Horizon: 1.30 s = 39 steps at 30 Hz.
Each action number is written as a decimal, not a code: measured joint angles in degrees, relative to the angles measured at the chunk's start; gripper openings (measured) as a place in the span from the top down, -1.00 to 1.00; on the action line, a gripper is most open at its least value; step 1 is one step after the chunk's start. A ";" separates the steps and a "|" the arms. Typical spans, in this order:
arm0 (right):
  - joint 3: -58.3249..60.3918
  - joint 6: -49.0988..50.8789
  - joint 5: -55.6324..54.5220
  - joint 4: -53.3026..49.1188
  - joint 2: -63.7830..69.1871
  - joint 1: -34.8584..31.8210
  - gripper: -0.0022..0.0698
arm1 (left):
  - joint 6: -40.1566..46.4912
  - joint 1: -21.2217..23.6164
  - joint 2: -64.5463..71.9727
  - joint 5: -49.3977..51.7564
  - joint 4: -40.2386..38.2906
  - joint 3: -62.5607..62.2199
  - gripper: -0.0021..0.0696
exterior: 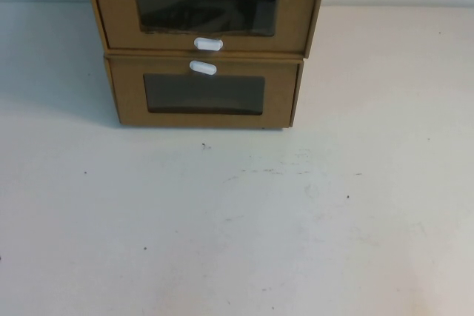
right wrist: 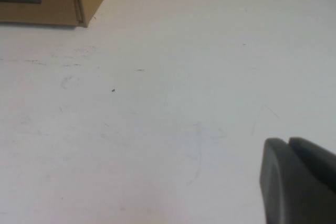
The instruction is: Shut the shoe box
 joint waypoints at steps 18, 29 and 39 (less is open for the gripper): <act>0.00 -0.04 0.09 0.23 0.00 0.00 0.98 | -27.34 4.23 -7.81 1.72 31.57 0.09 0.95; 0.00 -0.04 0.09 0.23 -0.08 0.00 0.98 | -39.17 6.09 -13.59 17.89 45.75 0.09 0.95; 0.00 -0.04 0.09 0.23 -0.08 0.00 0.98 | -39.97 6.09 -13.59 18.00 45.99 -0.01 0.95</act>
